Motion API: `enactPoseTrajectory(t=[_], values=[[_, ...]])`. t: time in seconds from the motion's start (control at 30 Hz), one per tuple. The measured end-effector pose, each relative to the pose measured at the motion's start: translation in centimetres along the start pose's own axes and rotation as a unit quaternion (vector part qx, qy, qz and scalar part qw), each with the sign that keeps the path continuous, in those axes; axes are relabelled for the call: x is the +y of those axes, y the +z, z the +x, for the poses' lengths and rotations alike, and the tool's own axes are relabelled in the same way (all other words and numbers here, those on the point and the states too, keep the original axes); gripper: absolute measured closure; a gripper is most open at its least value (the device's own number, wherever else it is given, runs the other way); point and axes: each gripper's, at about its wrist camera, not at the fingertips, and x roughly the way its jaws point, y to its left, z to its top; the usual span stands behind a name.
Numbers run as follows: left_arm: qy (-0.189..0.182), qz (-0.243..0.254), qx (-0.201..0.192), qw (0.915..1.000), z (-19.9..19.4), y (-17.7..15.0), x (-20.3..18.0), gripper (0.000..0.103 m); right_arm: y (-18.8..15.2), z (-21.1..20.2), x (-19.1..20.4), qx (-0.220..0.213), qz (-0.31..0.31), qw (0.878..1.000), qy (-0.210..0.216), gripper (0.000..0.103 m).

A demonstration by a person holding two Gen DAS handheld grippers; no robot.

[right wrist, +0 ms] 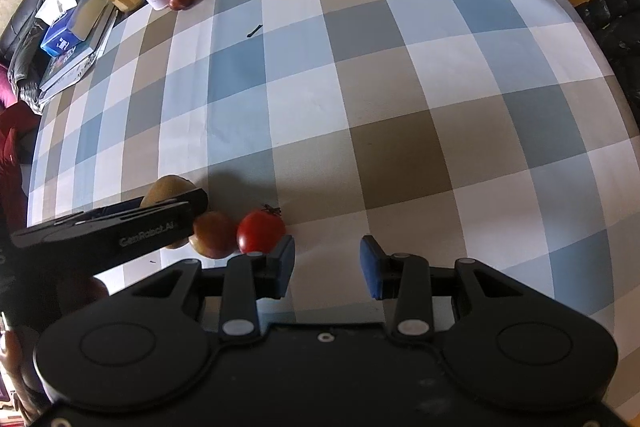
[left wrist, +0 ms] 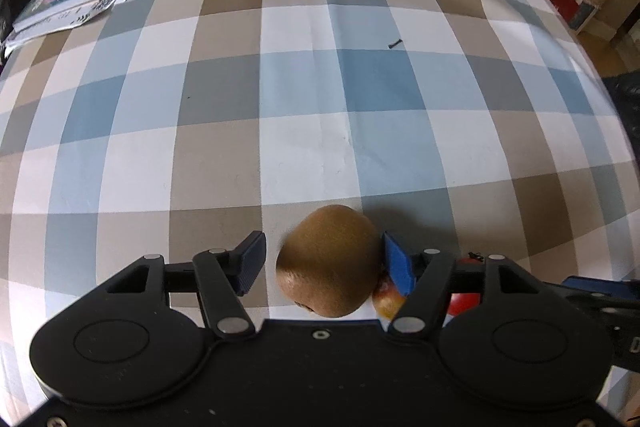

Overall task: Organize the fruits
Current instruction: 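Grasp the brown kiwi with the left tool while the right tool reaches the red tomato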

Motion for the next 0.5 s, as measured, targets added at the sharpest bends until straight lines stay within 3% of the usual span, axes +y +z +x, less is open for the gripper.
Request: enactPoseTrajectory(t=[0.2, 0.5], values=[[0.026, -0.013, -0.021, 0.9993, -0.7, -0.2, 1.5, 0.035, 0.2, 0.5, 0.9, 0.003, -0.007, 1.0, 0.0, 0.063], [0.043, -0.033, -0.017, 0.9984, -0.4, -1.0, 4.1, 0.035, 0.6, 1.5, 2.6, 0.013, -0.013, 1.0, 0.005, 0.063]])
